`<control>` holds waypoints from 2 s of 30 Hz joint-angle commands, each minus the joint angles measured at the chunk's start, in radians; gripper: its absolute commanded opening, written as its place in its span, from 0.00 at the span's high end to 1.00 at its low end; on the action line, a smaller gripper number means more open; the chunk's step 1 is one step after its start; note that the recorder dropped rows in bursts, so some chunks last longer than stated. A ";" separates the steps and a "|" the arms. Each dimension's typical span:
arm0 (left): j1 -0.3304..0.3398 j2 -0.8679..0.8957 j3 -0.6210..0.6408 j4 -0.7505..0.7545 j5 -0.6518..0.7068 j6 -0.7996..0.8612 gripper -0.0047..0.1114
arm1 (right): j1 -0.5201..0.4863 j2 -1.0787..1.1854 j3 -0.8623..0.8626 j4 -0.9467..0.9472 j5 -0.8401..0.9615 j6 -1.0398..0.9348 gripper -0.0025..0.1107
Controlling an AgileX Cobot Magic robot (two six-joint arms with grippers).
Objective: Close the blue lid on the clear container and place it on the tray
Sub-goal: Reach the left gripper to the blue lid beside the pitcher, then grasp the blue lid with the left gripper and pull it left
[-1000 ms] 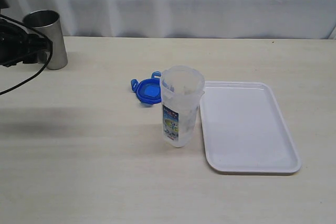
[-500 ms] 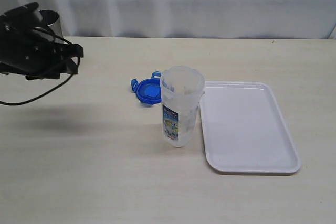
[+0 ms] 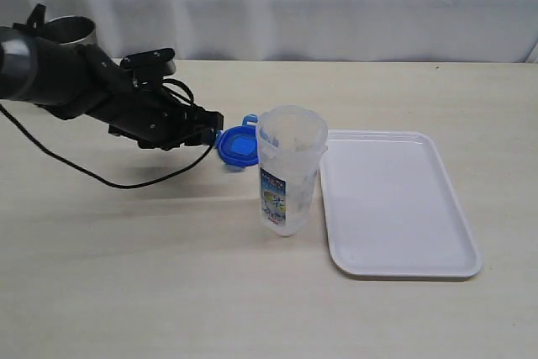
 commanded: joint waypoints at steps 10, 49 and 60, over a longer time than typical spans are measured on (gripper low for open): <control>-0.022 0.159 -0.163 -0.009 -0.015 0.013 0.50 | -0.006 -0.006 0.002 0.002 0.000 -0.007 0.94; -0.046 0.133 -0.095 0.005 -0.113 -0.053 0.96 | -0.006 -0.006 0.002 0.002 0.000 -0.007 0.94; -0.044 -0.131 0.333 0.011 -0.444 -0.101 0.96 | -0.006 -0.006 0.002 0.002 0.000 -0.007 0.94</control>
